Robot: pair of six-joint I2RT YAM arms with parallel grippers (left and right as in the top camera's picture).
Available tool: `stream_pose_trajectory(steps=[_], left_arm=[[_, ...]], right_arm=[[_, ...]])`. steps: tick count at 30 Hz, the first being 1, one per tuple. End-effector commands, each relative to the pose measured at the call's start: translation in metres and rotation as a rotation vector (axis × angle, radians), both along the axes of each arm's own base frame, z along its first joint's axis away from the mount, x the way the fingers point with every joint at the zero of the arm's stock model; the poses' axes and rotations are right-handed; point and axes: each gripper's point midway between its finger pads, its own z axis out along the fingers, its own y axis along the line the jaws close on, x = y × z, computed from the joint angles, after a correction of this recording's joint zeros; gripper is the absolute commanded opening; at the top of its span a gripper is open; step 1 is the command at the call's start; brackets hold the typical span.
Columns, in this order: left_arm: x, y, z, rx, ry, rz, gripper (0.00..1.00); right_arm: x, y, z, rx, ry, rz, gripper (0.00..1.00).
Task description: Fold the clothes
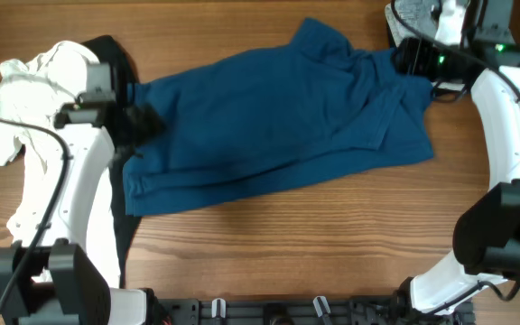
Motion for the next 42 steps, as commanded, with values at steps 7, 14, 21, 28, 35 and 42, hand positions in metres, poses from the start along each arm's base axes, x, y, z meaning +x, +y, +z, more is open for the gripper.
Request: stream_pose_trajectory(steps=[7,14,21,28,35,42], left_arm=[[0.03,0.093,0.006,-0.071,-0.058,0.125,0.94],[0.112,0.074,-0.021,-0.044,-0.261,-0.244,0.82],[0.16,0.057,-0.067,-0.014,-0.252,-0.37,0.83],[0.176,0.064,-0.084,0.144,-0.261,-0.508,0.8],[0.181,0.051,-0.088,0.237,-0.249,-0.677,0.57],[0.178,0.085,-0.069,0.38,-0.195,-0.526,0.04]], right_arm=[[0.013,0.031,0.017,-0.027,-0.069,0.117,0.87],[0.018,0.033,0.021,-0.028,-0.093,0.118,0.87],[0.011,0.034,0.015,-0.024,-0.057,0.121,0.86],[0.011,0.036,0.014,-0.025,-0.059,0.127,0.86],[0.011,0.036,0.014,-0.023,-0.058,0.125,0.86],[0.012,0.036,0.015,-0.024,-0.064,0.125,0.85]])
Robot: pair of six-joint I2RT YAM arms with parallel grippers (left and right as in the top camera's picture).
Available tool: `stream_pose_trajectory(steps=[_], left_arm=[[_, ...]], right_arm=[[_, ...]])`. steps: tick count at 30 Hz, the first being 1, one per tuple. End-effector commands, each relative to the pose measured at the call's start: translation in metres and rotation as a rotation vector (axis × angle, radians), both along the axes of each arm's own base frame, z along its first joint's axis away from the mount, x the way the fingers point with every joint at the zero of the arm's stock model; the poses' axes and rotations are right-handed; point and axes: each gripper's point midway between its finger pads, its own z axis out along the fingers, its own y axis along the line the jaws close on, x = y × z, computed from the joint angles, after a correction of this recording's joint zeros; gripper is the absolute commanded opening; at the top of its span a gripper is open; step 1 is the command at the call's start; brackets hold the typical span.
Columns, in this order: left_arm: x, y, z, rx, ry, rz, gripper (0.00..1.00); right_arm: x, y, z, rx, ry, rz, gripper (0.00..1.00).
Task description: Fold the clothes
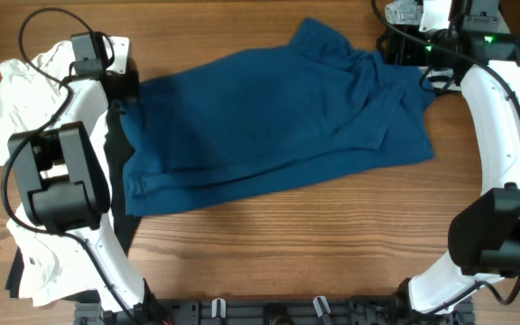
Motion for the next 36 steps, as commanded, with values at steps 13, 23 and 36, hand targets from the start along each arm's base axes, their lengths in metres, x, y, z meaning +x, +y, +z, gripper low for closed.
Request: stream_pose_trajectory(steps=[13,23,36], left_arm=[[-0.047,-0.097,0.124,-0.07,-0.024,-0.014,0.04],[-0.057,-0.106,0.118,-0.014,0.021,-0.021,0.41],[-0.081,0.023,0.025,-0.318,0.227,0.316,0.76]], right_arm=[[0.088,0.085,-0.076,0.014,-0.154,0.146,0.81],[0.11,0.116,-0.146,0.129,-0.119,0.104,0.81],[0.096,0.115,-0.16,0.11,-0.043,0.116,0.82]])
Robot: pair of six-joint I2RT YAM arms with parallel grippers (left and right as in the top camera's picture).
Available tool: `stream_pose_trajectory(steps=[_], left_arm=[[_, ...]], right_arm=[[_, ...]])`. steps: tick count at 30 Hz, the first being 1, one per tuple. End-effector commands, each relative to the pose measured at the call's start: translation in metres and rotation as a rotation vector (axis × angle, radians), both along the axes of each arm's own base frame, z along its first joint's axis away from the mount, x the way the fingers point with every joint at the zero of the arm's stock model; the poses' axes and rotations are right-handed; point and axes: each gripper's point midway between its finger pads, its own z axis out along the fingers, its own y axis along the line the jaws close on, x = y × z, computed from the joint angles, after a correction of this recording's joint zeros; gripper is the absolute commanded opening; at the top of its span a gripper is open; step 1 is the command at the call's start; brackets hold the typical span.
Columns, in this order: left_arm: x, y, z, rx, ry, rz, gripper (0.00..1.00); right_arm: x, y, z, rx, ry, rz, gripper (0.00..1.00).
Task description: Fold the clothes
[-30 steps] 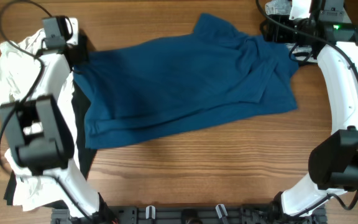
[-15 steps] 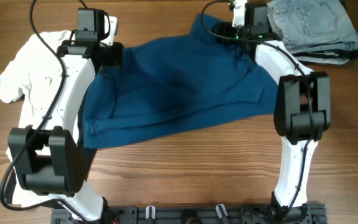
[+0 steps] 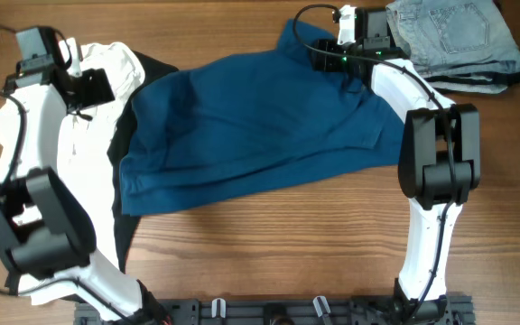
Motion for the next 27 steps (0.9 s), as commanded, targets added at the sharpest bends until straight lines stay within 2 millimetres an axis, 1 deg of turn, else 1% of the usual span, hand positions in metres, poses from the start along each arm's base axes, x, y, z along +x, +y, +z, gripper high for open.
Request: stream_pose_trajectory(steps=[1,2,5,7,8,9,10,11,12,13,14,16,17,20,22,23,24,25,26,27], left_arm=[[-0.006,-0.019,-0.068,-0.185,0.126,-0.041,0.74],[-0.008,-0.031,-0.087,-0.241,0.161,-0.068,0.72],[-0.009,-0.057,-0.107,-0.352,0.176,-0.161,0.72],[-0.009,-0.053,-0.122,-0.33,0.195,-0.155,0.72],[-0.012,-0.028,-0.138,-0.225,0.234,-0.091,0.72],[-0.015,-0.012,-0.146,-0.157,0.258,-0.047,0.71],[-0.021,0.018,-0.157,-0.04,0.293,0.036,0.71],[-0.027,0.049,-0.164,0.083,0.319,0.114,0.69],[-0.03,0.076,-0.166,0.183,0.325,0.168,0.68],[-0.03,0.1,-0.164,0.265,0.314,0.222,0.68],[-0.031,0.131,-0.156,0.358,0.283,0.291,0.68],[-0.032,0.175,-0.143,0.417,0.209,0.396,0.7],[-0.036,0.193,-0.14,0.421,0.184,0.437,0.71],[-0.052,0.229,-0.135,0.437,0.164,0.499,0.74],[-0.057,0.242,-0.129,0.46,0.175,0.478,0.75],[-0.054,0.246,-0.12,0.471,0.173,0.464,0.77],[-0.048,0.247,-0.107,0.476,0.156,0.465,0.8],[-0.036,0.245,-0.086,0.482,0.123,0.457,0.82],[-0.024,0.237,-0.066,0.472,0.09,0.434,0.82],[-0.007,0.223,-0.042,0.442,0.043,0.389,0.83]], right_arm=[[0.0,0.003,0.002,0.013,0.003,0.017,0.82],[-0.001,0.003,0.002,0.012,0.006,0.018,0.82],[-0.001,0.001,0.001,0.005,0.008,0.013,0.82],[-0.001,0.001,0.001,0.005,0.008,0.013,0.82],[-0.001,0.001,0.0,0.005,0.012,0.013,0.82],[-0.002,0.001,0.0,0.004,0.015,0.012,0.82],[-0.003,0.0,-0.001,0.001,0.02,0.01,0.82],[-0.003,-0.002,-0.003,-0.008,0.026,0.003,0.82],[-0.004,-0.003,-0.004,-0.014,0.033,-0.003,0.82],[-0.007,-0.004,-0.006,-0.018,0.047,-0.005,0.82],[-0.01,-0.004,-0.009,-0.021,0.065,-0.004,0.82],[-0.016,-0.008,-0.015,-0.039,0.099,-0.015,0.82],[-0.018,-0.009,-0.017,-0.042,0.109,-0.017,0.82],[-0.019,-0.009,-0.018,-0.042,0.117,-0.018,0.82],[-0.019,-0.009,-0.018,-0.041,0.116,-0.019,0.82],[-0.019,-0.009,-0.017,-0.041,0.115,-0.019,0.82],[-0.019,-0.009,-0.017,-0.041,0.115,-0.018,0.82],[-0.019,-0.009,-0.016,-0.04,0.113,-0.018,0.82],[-0.018,-0.009,-0.015,-0.04,0.113,-0.019,0.82],[-0.016,-0.008,-0.01,-0.04,0.109,-0.018,0.82]])
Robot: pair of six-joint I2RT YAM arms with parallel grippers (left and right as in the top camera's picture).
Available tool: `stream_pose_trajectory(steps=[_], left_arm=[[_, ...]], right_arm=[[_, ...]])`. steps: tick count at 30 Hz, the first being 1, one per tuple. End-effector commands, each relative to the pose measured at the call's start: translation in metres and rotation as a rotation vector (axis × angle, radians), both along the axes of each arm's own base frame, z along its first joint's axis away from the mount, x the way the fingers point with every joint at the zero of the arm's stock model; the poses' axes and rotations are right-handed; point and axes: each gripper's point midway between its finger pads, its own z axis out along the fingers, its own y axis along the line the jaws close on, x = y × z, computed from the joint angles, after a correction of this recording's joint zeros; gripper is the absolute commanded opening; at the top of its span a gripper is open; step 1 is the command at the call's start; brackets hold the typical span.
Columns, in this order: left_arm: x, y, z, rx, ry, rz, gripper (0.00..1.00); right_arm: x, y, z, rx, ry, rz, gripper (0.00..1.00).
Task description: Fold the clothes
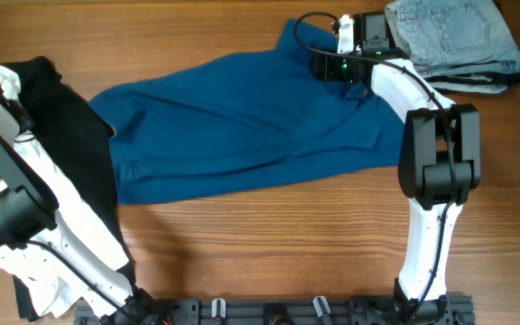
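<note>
A blue shirt [242, 117] lies spread across the middle of the table, wrinkled, its left corner stretched toward a black garment [52, 117]. My right gripper [317, 65] sits on the shirt's upper right part near the collar, shut on a fold of the blue cloth. My left gripper is at the far left edge of the overhead view, mostly cut off, so its fingers do not show. White cloth [25, 284] lies under the left arm at the lower left.
Folded light jeans [450, 36] lie at the back right corner. The left arm runs along the left side over the black and white garments. Bare wooden table [269, 244] shows in front of the shirt.
My left gripper has moved from the white garment at the back left out to the frame's left edge. The white garment is gone from there, baring the black one. The shirt's left edge lies further left.
At first my left gripper was at the shirt's left edge and my right at its right sleeve. The left then stood at the back left corner. Later the right was near the collar, the sleeve side drawn inward. Now the shirt lies stretched leftward.
</note>
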Motion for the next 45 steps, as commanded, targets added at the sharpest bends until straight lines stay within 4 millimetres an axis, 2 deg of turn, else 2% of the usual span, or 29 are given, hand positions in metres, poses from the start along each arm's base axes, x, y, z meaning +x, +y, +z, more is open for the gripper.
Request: stream_pose_trajectory(steps=[1,2,3,5,6,7,10,11,13,16,21,26,30,32,33,34,36,38,41,43,45], left_arm=[[0.041,-0.035,0.063,-0.014,-0.063,-0.14,0.84],[0.05,-0.051,0.082,-0.028,-0.083,-0.182,0.85],[0.06,-0.078,0.104,-0.062,-0.096,-0.245,0.87],[0.068,-0.13,0.125,-0.138,-0.101,-0.331,0.9],[0.072,-0.168,0.123,-0.217,-0.088,-0.414,0.9],[0.072,-0.186,0.118,-0.262,-0.074,-0.45,0.9],[0.071,-0.222,0.089,-0.357,0.003,-0.511,0.9],[0.071,-0.228,0.081,-0.376,0.021,-0.523,0.9],[0.064,-0.234,0.056,-0.411,0.103,-0.557,0.89],[0.058,-0.236,0.031,-0.426,0.183,-0.613,0.9],[0.088,-0.226,0.032,-0.354,0.086,-0.64,0.9],[0.093,-0.227,-0.009,-0.378,0.125,-0.663,0.88],[0.093,-0.227,-0.024,-0.379,0.148,-0.684,0.85],[0.09,-0.231,-0.039,-0.396,0.174,-0.683,0.82],[0.088,-0.232,-0.047,-0.405,0.187,-0.683,0.78],[0.088,-0.232,-0.049,-0.406,0.191,-0.682,0.7],[0.09,-0.229,-0.049,-0.386,0.186,-0.672,0.36],[0.09,-0.215,-0.047,-0.329,0.191,-0.595,0.04],[0.09,-0.207,-0.034,-0.293,0.178,-0.546,0.04],[0.095,-0.203,-0.007,-0.269,0.112,-0.479,0.04],[0.091,-0.199,0.034,-0.208,0.059,-0.374,0.04]], right_arm=[[0.011,-0.002,0.016,-0.007,-0.028,-0.005,0.82],[0.013,0.001,0.023,0.001,-0.031,0.004,0.82],[0.015,0.002,0.031,0.009,-0.035,0.01,0.82],[0.018,0.003,0.043,0.009,-0.035,0.01,0.85],[0.016,0.003,0.043,0.002,-0.031,0.024,0.86],[0.015,0.003,0.042,-0.004,-0.025,0.031,0.86],[0.009,0.002,0.038,-0.021,-0.006,0.052,0.86],[0.009,0.002,0.037,-0.026,-0.004,0.054,0.86],[0.007,0.001,0.036,-0.033,-0.001,0.062,0.86],[0.007,0.001,0.036,-0.04,-0.001,0.072,0.86],[0.007,0.001,0.036,-0.04,-0.001,0.072,0.86],[0.006,0.001,0.035,-0.04,0.004,0.072,0.86],[0.006,0.001,0.035,-0.04,0.005,0.071,0.86],[0.006,0.0,0.035,-0.043,0.002,0.069,0.86],[0.006,-0.001,0.035,-0.048,0.002,0.066,0.86],[0.006,-0.001,0.035,-0.05,0.002,0.065,0.86],[0.01,-0.005,0.036,-0.07,-0.013,0.048,0.86],[0.016,-0.008,0.038,-0.086,-0.038,0.034,0.86],[0.023,-0.008,0.044,-0.084,-0.074,0.031,0.87],[0.031,-0.007,0.05,-0.081,-0.114,0.029,0.88],[0.039,-0.009,0.062,-0.077,-0.153,0.023,0.88]])
